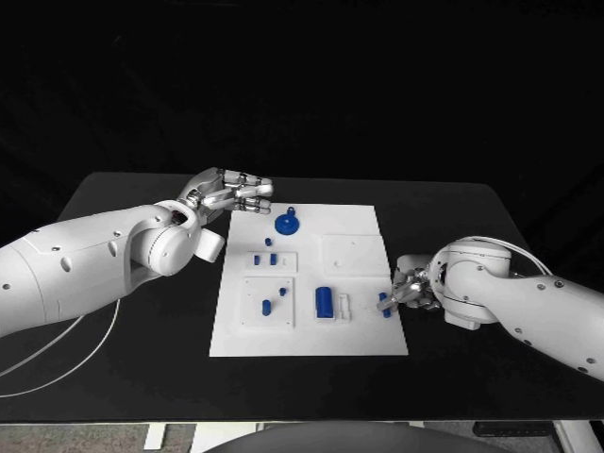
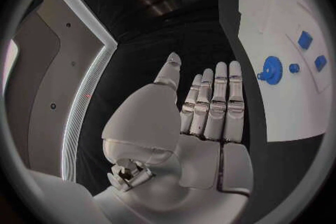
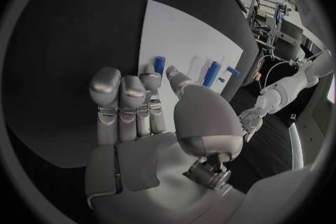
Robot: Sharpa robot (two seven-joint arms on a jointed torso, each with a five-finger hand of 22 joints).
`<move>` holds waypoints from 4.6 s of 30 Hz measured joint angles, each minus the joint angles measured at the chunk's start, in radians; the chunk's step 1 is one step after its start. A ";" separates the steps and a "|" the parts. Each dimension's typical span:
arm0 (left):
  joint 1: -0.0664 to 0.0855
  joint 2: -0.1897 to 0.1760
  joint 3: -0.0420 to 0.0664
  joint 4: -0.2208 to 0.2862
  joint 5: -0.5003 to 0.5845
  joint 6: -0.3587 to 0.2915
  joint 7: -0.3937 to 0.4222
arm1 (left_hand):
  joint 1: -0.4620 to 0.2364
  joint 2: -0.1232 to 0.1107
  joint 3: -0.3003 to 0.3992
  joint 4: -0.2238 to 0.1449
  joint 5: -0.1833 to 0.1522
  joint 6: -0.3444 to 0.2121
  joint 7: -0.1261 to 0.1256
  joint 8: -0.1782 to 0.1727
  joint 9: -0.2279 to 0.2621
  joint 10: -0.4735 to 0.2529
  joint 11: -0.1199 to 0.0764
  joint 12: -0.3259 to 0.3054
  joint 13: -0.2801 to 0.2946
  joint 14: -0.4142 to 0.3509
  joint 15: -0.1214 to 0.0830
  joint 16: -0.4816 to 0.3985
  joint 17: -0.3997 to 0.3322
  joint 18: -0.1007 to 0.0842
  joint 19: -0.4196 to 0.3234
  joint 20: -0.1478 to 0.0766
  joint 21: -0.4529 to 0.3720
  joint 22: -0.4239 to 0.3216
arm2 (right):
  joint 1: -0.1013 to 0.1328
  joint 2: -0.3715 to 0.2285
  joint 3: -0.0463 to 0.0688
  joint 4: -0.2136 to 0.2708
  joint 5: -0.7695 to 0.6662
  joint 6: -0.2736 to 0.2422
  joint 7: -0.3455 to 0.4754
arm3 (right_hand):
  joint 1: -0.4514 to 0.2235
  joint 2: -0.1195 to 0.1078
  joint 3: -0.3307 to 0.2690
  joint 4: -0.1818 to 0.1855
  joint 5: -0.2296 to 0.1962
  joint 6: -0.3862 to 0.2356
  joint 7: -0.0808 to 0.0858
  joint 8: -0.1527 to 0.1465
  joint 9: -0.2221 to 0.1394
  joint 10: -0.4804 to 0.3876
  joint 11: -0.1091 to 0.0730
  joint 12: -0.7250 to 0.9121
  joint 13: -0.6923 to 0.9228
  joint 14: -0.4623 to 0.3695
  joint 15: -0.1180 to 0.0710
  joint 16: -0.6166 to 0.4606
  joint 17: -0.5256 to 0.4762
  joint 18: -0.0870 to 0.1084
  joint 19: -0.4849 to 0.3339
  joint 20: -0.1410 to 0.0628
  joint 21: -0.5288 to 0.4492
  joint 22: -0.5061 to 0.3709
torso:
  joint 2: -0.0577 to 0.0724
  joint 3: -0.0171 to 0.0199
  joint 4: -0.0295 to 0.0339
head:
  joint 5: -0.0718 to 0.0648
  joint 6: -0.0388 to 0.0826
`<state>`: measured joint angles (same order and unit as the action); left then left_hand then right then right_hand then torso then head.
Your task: Assemble the parts on the task board
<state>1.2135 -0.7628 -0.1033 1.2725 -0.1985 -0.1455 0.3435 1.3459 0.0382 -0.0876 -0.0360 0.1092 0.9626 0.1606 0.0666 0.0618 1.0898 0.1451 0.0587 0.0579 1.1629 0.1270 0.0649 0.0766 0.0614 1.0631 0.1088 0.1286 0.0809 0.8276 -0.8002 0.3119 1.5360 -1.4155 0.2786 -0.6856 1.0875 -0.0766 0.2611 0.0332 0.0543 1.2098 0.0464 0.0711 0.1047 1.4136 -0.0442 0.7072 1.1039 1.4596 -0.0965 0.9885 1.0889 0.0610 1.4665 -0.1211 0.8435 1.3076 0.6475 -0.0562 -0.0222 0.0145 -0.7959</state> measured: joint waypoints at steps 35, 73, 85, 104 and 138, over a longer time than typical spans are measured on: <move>0.000 0.000 0.000 0.001 -0.001 0.004 -0.003 | -0.008 0.000 0.000 0.000 0.000 -0.007 0.000 0.000 0.000 -0.004 -0.004 0.000 0.000 -0.007 0.000 0.000 0.000 0.000 0.000 0.000 0.000 0.000 | 0.021 0.042 -0.087 -0.035 -0.110 -0.120 0.038 | -0.004 -0.008 0.137 -0.211 0.345 -0.038 0.012 -0.003 0.756 -0.025 0.010 0.008 -0.012 -0.002 0.006 -0.015 -0.016 -0.001 0.000 0.000 -0.016 0.000 | -0.002 -0.0007 -0.0025 | 0.010 0.000; 0.000 -0.001 0.000 0.002 -0.005 0.008 -0.007 | -0.008 0.000 0.000 0.000 0.000 -0.007 0.000 0.000 0.000 -0.003 -0.003 0.000 0.000 -0.007 0.000 0.000 0.001 0.000 0.000 0.000 0.000 0.000 | -0.014 0.037 -0.097 0.044 0.289 -0.425 0.087 | -0.002 0.037 0.161 -0.278 0.431 -0.036 0.017 -0.011 -0.035 -0.034 0.008 0.013 -0.022 -0.004 0.007 -0.013 -0.022 -0.015 0.000 0.000 0.009 0.000 | -0.001 -0.0011 -0.0007 | 0.014 -0.005; 0.000 -0.001 0.000 0.003 -0.007 0.012 -0.011 | -0.008 0.000 0.000 0.000 0.000 -0.007 0.000 0.000 0.000 -0.003 -0.003 0.000 0.000 -0.007 0.000 0.000 0.001 0.000 0.000 0.000 0.000 0.000 | -0.012 0.049 -0.094 0.029 0.300 -0.411 0.085 | -0.004 0.035 0.150 -0.269 0.415 -0.027 0.015 -0.003 -0.031 -0.039 0.003 0.007 -0.028 -0.007 0.003 -0.020 -0.025 -0.015 0.000 0.000 -0.003 0.000 | -0.001 -0.0020 -0.0019 | 0.019 -0.004; 0.000 0.000 0.000 0.003 -0.014 0.014 -0.018 | -0.008 0.000 0.002 0.002 0.000 -0.007 0.000 0.000 0.000 -0.003 -0.003 0.000 0.000 -0.007 0.000 0.000 0.001 0.000 0.000 0.000 0.000 0.000 | -0.006 0.060 -0.093 0.018 0.287 -0.387 0.073 | 0.017 0.010 0.062 -0.098 0.104 -0.007 0.001 -0.003 -0.030 -0.034 -0.002 0.007 -0.036 -0.007 0.003 -0.020 -0.020 -0.015 0.000 0.000 -0.011 0.000 | -0.001 -0.0001 -0.0025 | 0.025 -0.005; 0.000 -0.001 0.000 0.003 -0.018 0.017 -0.027 | -0.008 0.000 0.003 0.007 0.000 -0.007 0.000 0.000 0.000 -0.007 0.000 0.000 0.000 -0.007 0.000 0.000 0.000 0.000 0.000 0.000 0.000 0.000 | -0.005 0.059 -0.094 0.030 0.270 -0.340 0.072 | 0.017 0.009 0.048 -0.059 0.104 0.019 -0.009 -0.004 -0.028 -0.030 -0.006 0.007 -0.039 -0.004 0.000 -0.020 -0.011 -0.015 0.000 0.000 -0.011 0.000 | -0.001 -0.0001 -0.0029 | 0.029 -0.008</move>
<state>1.2135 -0.7633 -0.1032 1.2752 -0.2166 -0.1280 0.3161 1.3381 0.0380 -0.0850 -0.0290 0.1092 0.9554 0.1605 0.0666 0.0618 1.0829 0.1451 0.0587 0.0579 1.1560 0.1270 0.0649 0.0770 0.0614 1.0631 0.1088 0.1286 0.0811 0.8222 -0.7409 0.2179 1.5664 -1.1453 -0.0618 -0.6138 1.1048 -0.0671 0.3093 -0.0260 0.1588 1.2288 0.0371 0.0669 0.0771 1.3833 -0.0500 0.7144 1.0649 1.4557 -0.0967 0.9690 1.0775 0.0456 1.4665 -0.1210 0.8322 1.3079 0.6468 -0.0563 -0.0251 0.0434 -0.8039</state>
